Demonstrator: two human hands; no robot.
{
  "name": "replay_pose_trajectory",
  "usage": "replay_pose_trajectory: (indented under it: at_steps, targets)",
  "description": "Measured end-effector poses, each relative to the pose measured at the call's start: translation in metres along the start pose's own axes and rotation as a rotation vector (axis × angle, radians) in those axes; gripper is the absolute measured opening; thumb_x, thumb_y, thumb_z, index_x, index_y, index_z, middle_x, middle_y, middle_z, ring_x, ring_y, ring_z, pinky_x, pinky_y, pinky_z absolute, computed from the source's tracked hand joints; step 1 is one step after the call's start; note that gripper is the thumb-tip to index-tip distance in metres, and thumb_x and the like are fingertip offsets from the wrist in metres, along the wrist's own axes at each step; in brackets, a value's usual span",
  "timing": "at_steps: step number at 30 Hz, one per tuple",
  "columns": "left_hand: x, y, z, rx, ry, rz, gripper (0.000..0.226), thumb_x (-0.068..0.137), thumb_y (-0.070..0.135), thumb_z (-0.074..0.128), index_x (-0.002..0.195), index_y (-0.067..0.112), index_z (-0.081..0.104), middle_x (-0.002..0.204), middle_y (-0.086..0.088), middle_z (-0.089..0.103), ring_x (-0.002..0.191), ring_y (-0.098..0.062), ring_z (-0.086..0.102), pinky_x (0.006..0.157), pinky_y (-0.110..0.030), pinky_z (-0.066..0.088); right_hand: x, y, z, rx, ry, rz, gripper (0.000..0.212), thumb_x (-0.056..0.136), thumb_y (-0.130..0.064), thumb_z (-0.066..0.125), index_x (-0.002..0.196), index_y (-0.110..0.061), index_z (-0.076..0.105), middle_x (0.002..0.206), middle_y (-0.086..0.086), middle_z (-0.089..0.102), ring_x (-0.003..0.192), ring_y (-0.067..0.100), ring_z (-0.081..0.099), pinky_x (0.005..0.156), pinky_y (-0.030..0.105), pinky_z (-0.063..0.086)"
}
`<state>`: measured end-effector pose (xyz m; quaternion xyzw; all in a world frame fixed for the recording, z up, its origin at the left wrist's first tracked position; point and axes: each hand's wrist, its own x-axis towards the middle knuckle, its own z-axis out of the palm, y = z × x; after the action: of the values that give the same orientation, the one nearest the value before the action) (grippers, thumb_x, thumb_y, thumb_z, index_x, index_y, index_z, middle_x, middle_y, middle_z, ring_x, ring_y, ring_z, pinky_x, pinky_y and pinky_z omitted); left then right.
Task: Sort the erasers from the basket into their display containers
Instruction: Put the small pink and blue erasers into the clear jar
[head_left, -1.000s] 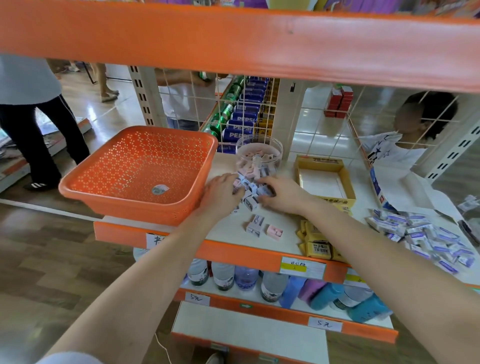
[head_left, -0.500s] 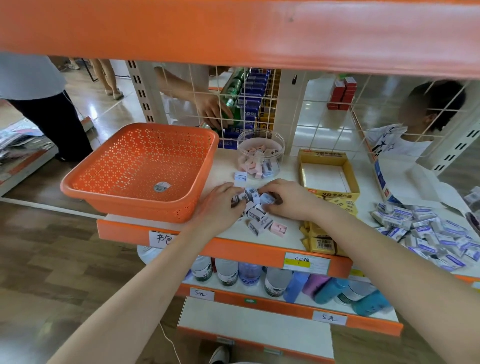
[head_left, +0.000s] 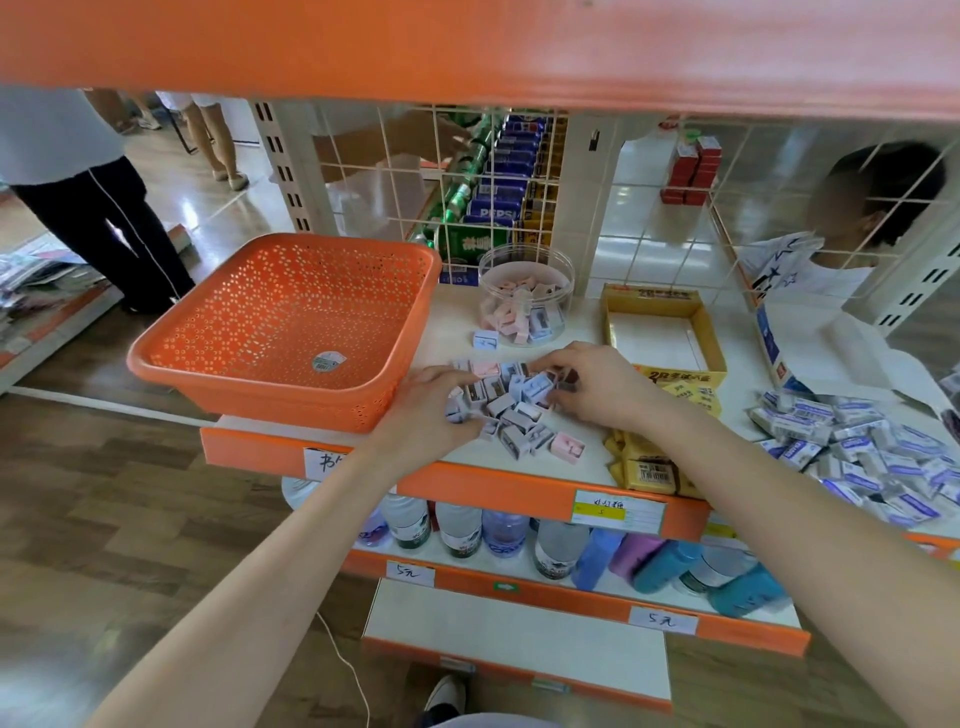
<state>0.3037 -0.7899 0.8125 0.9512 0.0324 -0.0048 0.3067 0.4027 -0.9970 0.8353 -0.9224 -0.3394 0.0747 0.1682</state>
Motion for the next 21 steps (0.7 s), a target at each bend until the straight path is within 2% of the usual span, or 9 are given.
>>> replay_pose_trajectory:
  at_steps: [2, 5, 9, 11, 13, 17, 19, 21]
  targets:
    - [0.001, 0.0, 0.001, -0.049, 0.026, -0.021, 0.054, 0.085, 0.03, 0.068, 0.134, 0.025, 0.048, 0.14, 0.0, 0.039, 0.132, -0.02, 0.035, 0.11, -0.032, 0.026, -0.001, -0.003, 0.001, 0.024, -0.009, -0.014, 0.044, 0.086, -0.026, 0.064, 0.13, -0.026, 0.054, 0.12, 0.004, 0.056, 0.107, 0.017, 0.053, 0.087, 0.022, 0.039]
    - [0.003, 0.003, 0.006, -0.112, 0.057, -0.045, 0.051, 0.083, 0.024, 0.07, 0.131, 0.024, 0.052, 0.135, -0.002, 0.042, 0.12, -0.025, 0.048, 0.106, -0.039, 0.037, -0.001, -0.01, 0.004, 0.065, -0.035, -0.034, 0.051, 0.084, -0.027, 0.065, 0.133, -0.026, 0.05, 0.123, 0.003, 0.053, 0.11, 0.017, 0.05, 0.087, 0.021, 0.035]
    - [0.003, 0.005, 0.011, -0.163, 0.121, -0.017, 0.045, 0.082, 0.016, 0.07, 0.124, 0.024, 0.056, 0.131, -0.004, 0.045, 0.113, -0.021, 0.052, 0.102, -0.037, 0.043, 0.003, -0.012, 0.014, 0.07, -0.021, -0.048, 0.051, 0.083, -0.032, 0.067, 0.132, -0.027, 0.052, 0.126, 0.005, 0.053, 0.115, 0.021, 0.047, 0.094, 0.028, 0.037]
    - [0.001, 0.004, 0.01, -0.176, 0.137, -0.004, 0.042, 0.084, 0.017, 0.069, 0.123, 0.024, 0.057, 0.131, -0.004, 0.045, 0.111, -0.017, 0.052, 0.102, -0.032, 0.042, 0.003, -0.009, 0.016, 0.078, 0.025, -0.046, 0.045, 0.084, -0.031, 0.065, 0.129, -0.027, 0.056, 0.123, 0.005, 0.056, 0.114, 0.022, 0.049, 0.095, 0.031, 0.039]
    - [-0.003, 0.0, 0.008, -0.159, 0.146, 0.032, 0.04, 0.085, 0.021, 0.069, 0.123, 0.025, 0.058, 0.131, 0.0, 0.046, 0.118, -0.015, 0.048, 0.105, -0.033, 0.038, 0.003, -0.008, 0.016, 0.086, 0.071, -0.032, 0.041, 0.086, -0.028, 0.063, 0.127, -0.026, 0.057, 0.121, 0.005, 0.057, 0.113, 0.022, 0.05, 0.095, 0.032, 0.041]
    - [-0.009, -0.003, 0.002, -0.098, 0.071, 0.107, 0.043, 0.083, 0.025, 0.07, 0.124, 0.025, 0.057, 0.135, 0.005, 0.045, 0.128, -0.013, 0.037, 0.11, -0.031, 0.028, 0.002, -0.011, 0.009, 0.085, 0.084, -0.093, 0.041, 0.086, -0.029, 0.064, 0.126, -0.024, 0.058, 0.122, 0.002, 0.057, 0.112, 0.02, 0.051, 0.097, 0.034, 0.042]
    - [-0.009, -0.002, 0.001, -0.024, 0.047, 0.144, 0.047, 0.083, 0.028, 0.07, 0.128, 0.025, 0.055, 0.138, 0.005, 0.045, 0.13, -0.015, 0.035, 0.112, -0.032, 0.023, 0.0, -0.015, 0.002, 0.097, 0.04, -0.17, 0.042, 0.084, -0.034, 0.067, 0.124, -0.026, 0.059, 0.123, -0.002, 0.057, 0.115, 0.015, 0.05, 0.099, 0.029, 0.038]
    - [-0.007, 0.0, 0.002, 0.044, 0.028, 0.16, 0.053, 0.084, 0.03, 0.069, 0.133, 0.024, 0.051, 0.142, 0.006, 0.043, 0.131, -0.015, 0.032, 0.111, -0.027, 0.019, -0.004, -0.021, -0.005, 0.126, -0.074, -0.231, 0.047, 0.08, -0.034, 0.072, 0.124, -0.028, 0.059, 0.129, -0.006, 0.054, 0.119, 0.007, 0.045, 0.099, 0.015, 0.03]
